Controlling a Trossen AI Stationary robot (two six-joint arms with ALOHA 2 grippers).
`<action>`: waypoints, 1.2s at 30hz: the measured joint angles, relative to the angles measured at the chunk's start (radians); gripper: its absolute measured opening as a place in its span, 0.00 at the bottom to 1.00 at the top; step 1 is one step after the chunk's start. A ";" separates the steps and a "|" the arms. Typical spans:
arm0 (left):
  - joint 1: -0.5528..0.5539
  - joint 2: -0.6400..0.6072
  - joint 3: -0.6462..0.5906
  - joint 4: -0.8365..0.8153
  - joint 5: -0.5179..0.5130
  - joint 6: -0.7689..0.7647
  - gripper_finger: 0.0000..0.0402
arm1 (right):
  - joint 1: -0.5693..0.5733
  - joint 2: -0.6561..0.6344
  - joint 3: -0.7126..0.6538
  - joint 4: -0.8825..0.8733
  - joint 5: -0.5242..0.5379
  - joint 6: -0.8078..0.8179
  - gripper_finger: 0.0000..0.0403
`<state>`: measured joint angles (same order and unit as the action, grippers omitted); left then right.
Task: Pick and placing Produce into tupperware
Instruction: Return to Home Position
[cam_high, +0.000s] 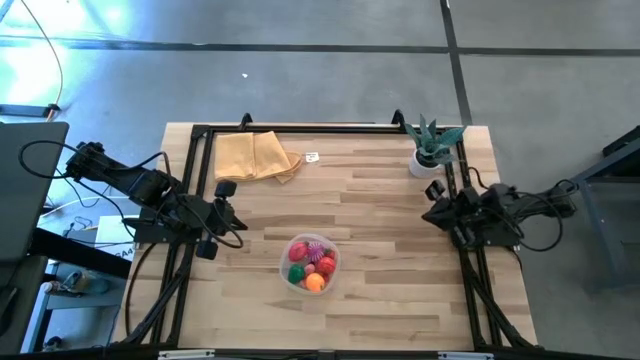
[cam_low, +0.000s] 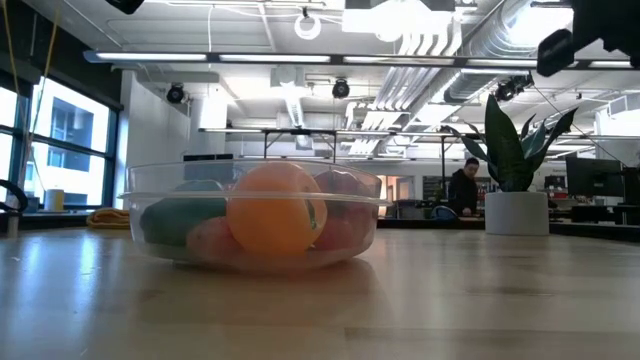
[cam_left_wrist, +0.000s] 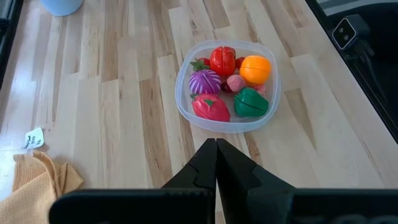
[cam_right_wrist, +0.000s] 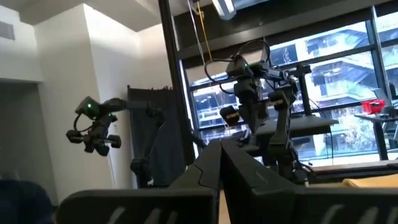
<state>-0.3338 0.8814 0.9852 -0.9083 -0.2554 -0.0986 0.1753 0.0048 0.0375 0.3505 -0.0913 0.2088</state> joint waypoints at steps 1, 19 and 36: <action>0.000 0.000 0.000 0.000 0.000 0.000 0.00 | 0.000 0.000 -0.006 0.002 -0.008 0.001 0.00; 0.000 0.000 0.000 0.000 -0.001 0.016 0.00 | 0.000 0.004 -0.027 -0.334 0.043 0.225 0.00; 0.000 0.061 0.000 0.357 -0.411 0.292 0.00 | 0.000 0.014 -0.025 -0.340 0.036 0.201 0.00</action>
<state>-0.3340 0.9420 0.9850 -0.5516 -0.6665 0.1936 0.1753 0.0184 0.0120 0.0107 -0.0551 0.4103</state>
